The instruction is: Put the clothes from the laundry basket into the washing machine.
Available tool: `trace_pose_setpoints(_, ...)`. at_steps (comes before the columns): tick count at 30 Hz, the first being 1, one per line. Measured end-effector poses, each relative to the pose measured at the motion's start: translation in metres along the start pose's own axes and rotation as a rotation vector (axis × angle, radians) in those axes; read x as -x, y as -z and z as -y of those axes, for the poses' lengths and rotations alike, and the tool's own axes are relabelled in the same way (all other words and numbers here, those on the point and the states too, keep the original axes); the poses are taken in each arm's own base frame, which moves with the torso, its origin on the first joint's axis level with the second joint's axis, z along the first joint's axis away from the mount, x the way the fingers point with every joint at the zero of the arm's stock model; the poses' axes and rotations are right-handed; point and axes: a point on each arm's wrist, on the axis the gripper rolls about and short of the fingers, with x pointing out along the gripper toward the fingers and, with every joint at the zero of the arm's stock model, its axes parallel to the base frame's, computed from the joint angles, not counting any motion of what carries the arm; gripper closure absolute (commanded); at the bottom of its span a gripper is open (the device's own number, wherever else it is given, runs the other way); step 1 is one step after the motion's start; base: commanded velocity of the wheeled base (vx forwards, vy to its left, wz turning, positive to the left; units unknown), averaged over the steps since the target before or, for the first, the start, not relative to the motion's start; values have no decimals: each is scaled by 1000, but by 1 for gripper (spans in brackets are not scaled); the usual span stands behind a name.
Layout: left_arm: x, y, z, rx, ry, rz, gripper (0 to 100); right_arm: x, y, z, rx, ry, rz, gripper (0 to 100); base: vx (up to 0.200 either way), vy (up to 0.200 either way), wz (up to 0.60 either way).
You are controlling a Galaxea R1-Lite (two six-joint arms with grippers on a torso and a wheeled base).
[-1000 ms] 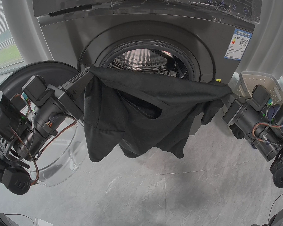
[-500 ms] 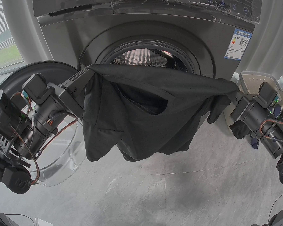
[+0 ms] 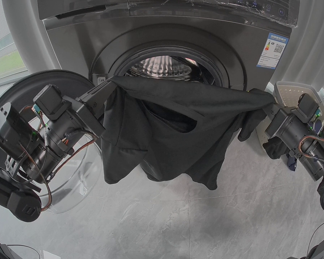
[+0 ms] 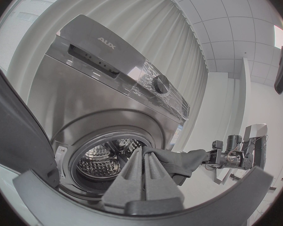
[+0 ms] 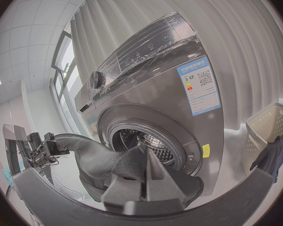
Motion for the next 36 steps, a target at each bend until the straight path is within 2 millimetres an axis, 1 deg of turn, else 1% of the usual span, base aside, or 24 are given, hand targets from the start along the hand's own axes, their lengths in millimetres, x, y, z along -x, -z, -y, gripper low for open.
trace_pose_setpoints(3,-2,6,3,9,13,-15,100,0,2,0,-1,4,-9,100,0,0,0)
trace_pose_setpoints(7,-7,18,7,25,33,-49,100,1,13,1,-4,10,-51,100,0,0,0)
trace_pose_setpoints(11,-12,28,8,33,41,-71,100,-2,34,1,-6,10,-122,100,0,0,0)
trace_pose_setpoints(12,-13,30,8,34,41,-74,100,-3,41,1,-5,10,-147,0,0,0,0)
trace_pose_setpoints(16,-16,33,8,36,41,-77,100,-6,71,1,9,6,-245,0,0,0,0)
trace_pose_setpoints(17,-16,33,8,36,41,-77,100,-7,81,0,16,1,-278,0,0,0,0)
trace_pose_setpoints(21,-17,32,8,35,43,-71,100,-7,112,-1,41,-10,-379,0,0,0,0)
trace_pose_setpoints(22,-17,30,9,33,44,-65,100,-6,122,-2,47,-13,-412,0,0,0,0)
trace_pose_setpoints(23,-17,30,9,33,44,-62,100,-6,127,-2,50,-15,-429,0,0,0,0)
trace_pose_setpoints(26,-17,24,10,31,47,-45,100,-3,151,-5,62,-33,-508,0,0,0,0)
trace_pose_setpoints(31,-17,18,13,29,55,-25,100,-6,172,-17,72,-89,-519,0,0,0,0)
trace_pose_setpoints(36,-16,16,16,30,67,-19,100,-16,187,-35,73,-177,-480,0,0,0,0)
